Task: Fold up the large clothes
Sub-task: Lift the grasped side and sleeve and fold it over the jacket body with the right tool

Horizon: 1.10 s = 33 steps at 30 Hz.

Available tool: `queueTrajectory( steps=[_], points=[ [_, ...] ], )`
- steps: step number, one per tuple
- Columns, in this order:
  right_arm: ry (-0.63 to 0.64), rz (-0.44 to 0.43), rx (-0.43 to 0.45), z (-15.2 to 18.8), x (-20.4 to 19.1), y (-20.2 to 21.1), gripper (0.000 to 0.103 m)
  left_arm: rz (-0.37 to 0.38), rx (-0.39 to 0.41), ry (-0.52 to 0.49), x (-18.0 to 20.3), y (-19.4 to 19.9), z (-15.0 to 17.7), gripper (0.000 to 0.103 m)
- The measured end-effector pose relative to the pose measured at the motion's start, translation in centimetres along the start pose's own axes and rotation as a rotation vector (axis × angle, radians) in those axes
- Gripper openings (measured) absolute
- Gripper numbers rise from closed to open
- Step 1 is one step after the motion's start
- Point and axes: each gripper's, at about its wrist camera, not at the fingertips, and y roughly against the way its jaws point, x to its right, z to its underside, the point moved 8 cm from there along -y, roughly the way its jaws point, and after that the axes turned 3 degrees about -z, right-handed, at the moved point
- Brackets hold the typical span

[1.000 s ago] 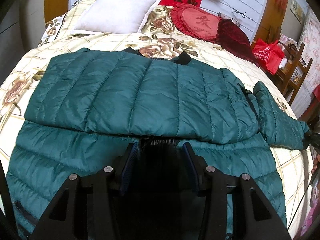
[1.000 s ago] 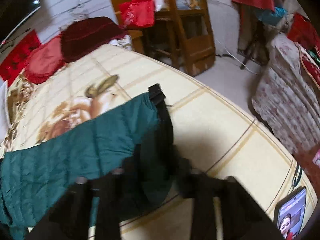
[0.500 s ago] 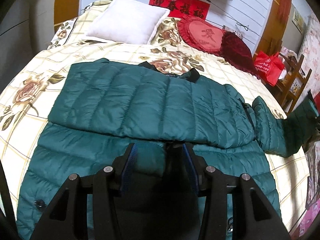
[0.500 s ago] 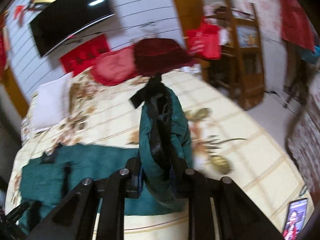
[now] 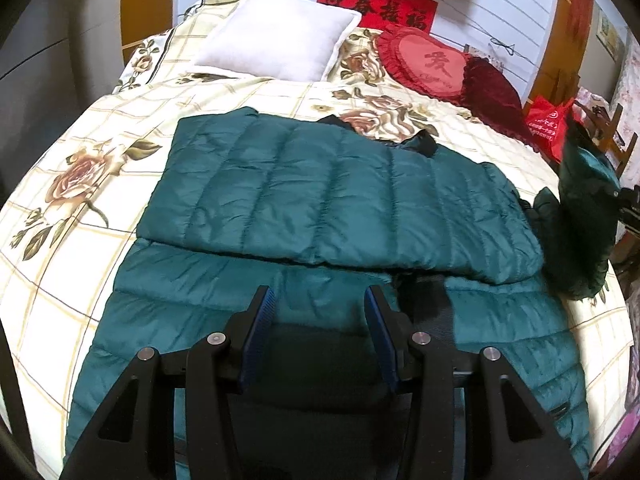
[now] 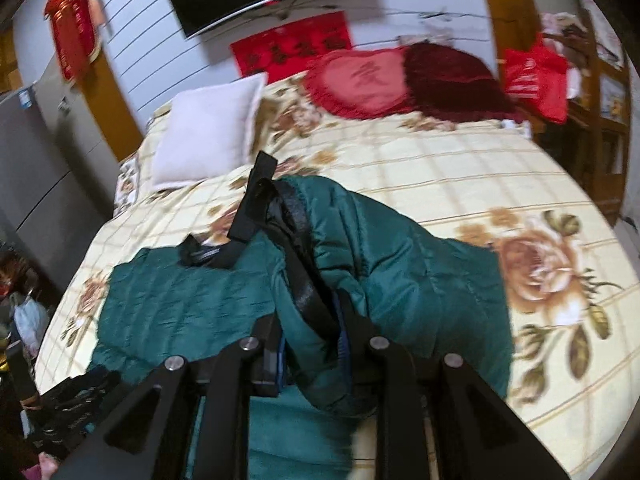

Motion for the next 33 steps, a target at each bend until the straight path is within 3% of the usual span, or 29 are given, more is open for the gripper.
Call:
queueTrajectory(
  steps=[15,22,24,26,28,30,33],
  points=[
    [0.081,-0.188,-0.137,2.7,-13.0,-8.7,0.02,0.004,0.002,0.093,-4.1,-0.8,-0.3,0.047],
    [0.057,-0.274,-0.225,5.1,-16.8,-12.5,0.021,0.015,-0.01,0.103,-4.5,-1.2,0.1,0.047],
    [0.059,-0.272,-0.266,6.0,-17.3,-13.7,0.026,0.024,-0.016,0.111,-4.5,-1.3,0.1,0.047],
    [0.049,-0.318,-0.29,6.3,-17.8,-14.2,0.055,0.04,-0.021,0.118,-4.5,-1.3,0.2,0.047],
    [0.031,-0.37,-0.279,6.0,-18.2,-13.2,0.069,0.065,-0.015,0.128,-4.3,-1.0,0.1,0.047],
    [0.055,-0.389,-0.263,5.5,-18.7,-11.6,0.07,0.094,-0.007,0.143,-4.1,-0.6,-0.2,0.047],
    [0.082,-0.347,-0.221,4.6,-17.7,-9.1,0.07,0.156,0.005,0.185,-3.4,0.1,-0.7,0.047]
  ],
)
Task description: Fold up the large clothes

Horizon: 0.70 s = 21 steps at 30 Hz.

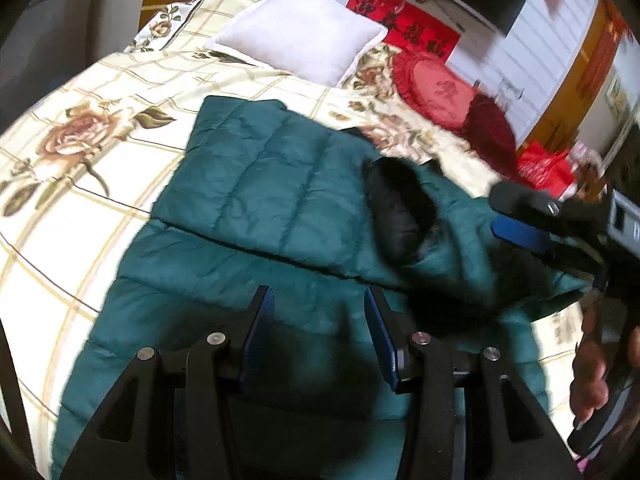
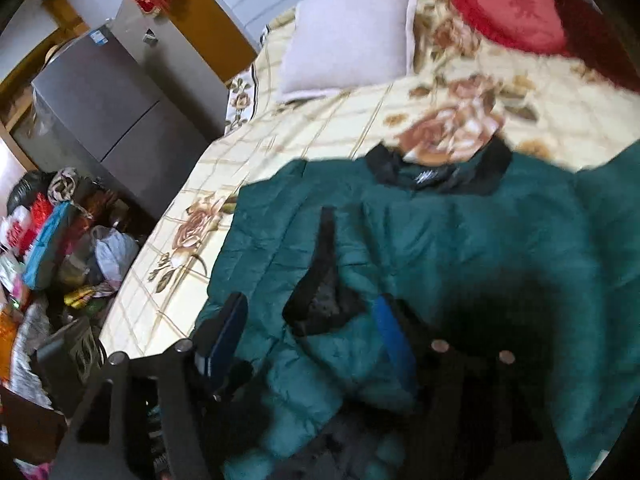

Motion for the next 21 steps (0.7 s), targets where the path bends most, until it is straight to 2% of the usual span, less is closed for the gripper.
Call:
queueTrajectory(
  steps=[4,7,14,21],
  points=[
    [-0.028,0.034,0.032,0.1,1.4,4.0,0.07,0.037,0.001,0.017,1.6,0.1,-0.5,0.053],
    [-0.039,0.072,0.061,0.2,2.9,7.1,0.07,0.049,0.004,0.014,3.3,-0.2,-0.9,0.053],
    [-0.053,0.112,0.108,0.6,5.9,12.5,0.07,0.003,-0.006,-0.038,6.0,-1.8,-1.0,0.053],
    [-0.085,0.147,0.159,1.4,8.7,16.3,0.071,-0.016,-0.015,-0.028,7.2,-3.7,-1.2,0.053]
  ],
)
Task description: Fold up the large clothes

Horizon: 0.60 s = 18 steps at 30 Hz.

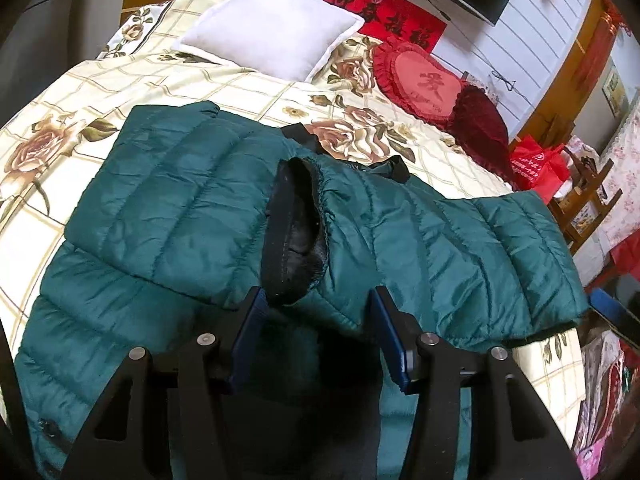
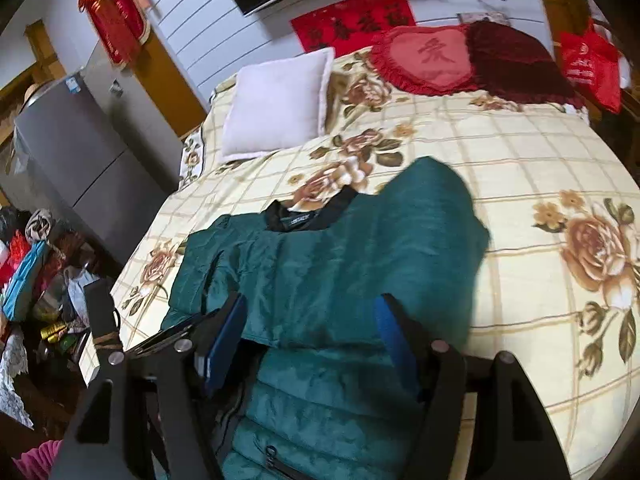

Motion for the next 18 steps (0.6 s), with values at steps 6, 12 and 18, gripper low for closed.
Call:
queueTrajectory(
  steps=[6,12,18],
  points=[
    [-0.038,0.021,0.008,0.7,2.3,1.0,0.071,0.009,-0.016,-0.002,0.4,-1.5,-0.4,0.049],
    [-0.063,0.063,0.045,0.5,3.6,1.3,0.071,-0.001,0.053,-0.089,0.7,0.2,-1.3,0.024],
    [-0.069,0.092,0.076,0.0,3.7,0.5,0.071,-0.018,0.115,-0.105,-1.0,2.9,-3.4,0.024]
  ],
)
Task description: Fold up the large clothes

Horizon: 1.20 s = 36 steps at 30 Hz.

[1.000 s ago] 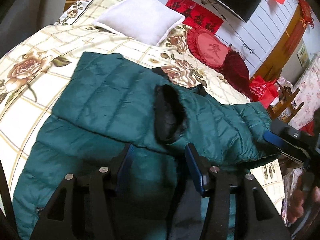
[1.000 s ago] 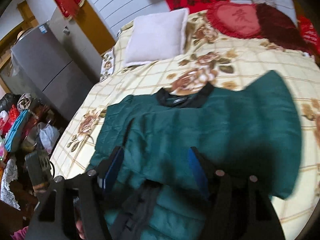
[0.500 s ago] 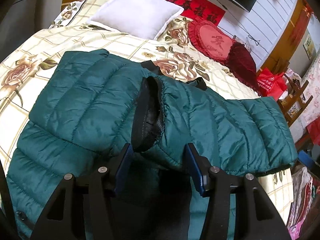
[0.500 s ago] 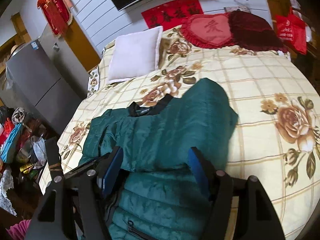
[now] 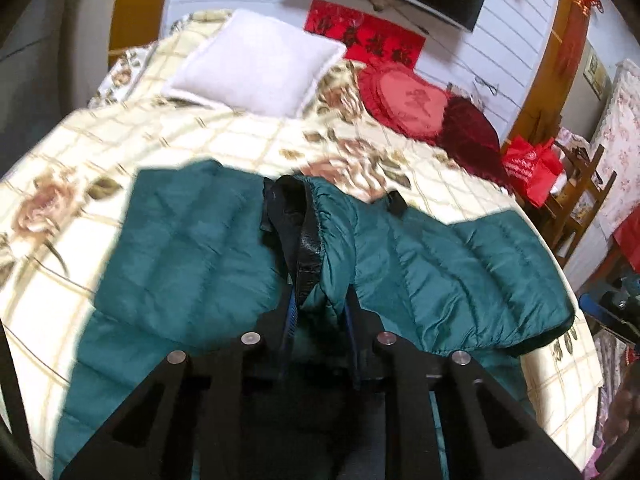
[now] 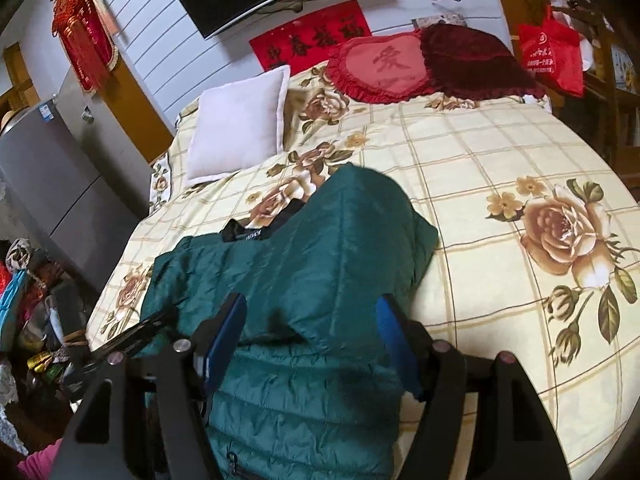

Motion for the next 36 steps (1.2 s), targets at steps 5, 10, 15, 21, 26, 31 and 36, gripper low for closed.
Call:
queueTrajectory(
  steps=[5,10,15,21,26,31,36],
  points=[
    [0.036,0.009,-0.018,-0.1,-1.3,-2.3,0.07,-0.047,0.033,0.006,-2.9,1.1,-1.6,0.024],
    [0.073,0.02,-0.068,0.4,-2.9,-5.7,0.069,-0.092,0.044,0.018,-5.8,1.0,-2.0,0.024],
    [0.078,0.032,-0.129,1.8,-3.5,-9.2,0.069,-0.129,0.015,0.046,-8.2,-0.3,-0.9,0.024],
    [0.082,0.04,-0.198,5.1,-3.8,-13.5,0.069,-0.139,-0.039,0.076,-10.0,-1.9,0.7,0.024],
    [0.16,0.034,-0.171,3.4,-4.5,-11.2,0.068,-0.065,-0.029,0.151,-10.3,0.0,-0.8,0.038],
    [0.124,0.108,-0.018,-2.0,-1.4,-5.1,0.068,-0.066,0.063,0.112,-9.0,2.1,-3.1,0.047],
    [0.145,0.181,-0.058,-2.7,-0.3,-6.7,0.068,-0.119,0.018,0.004,-6.6,-1.3,-2.9,0.049]
  ],
)
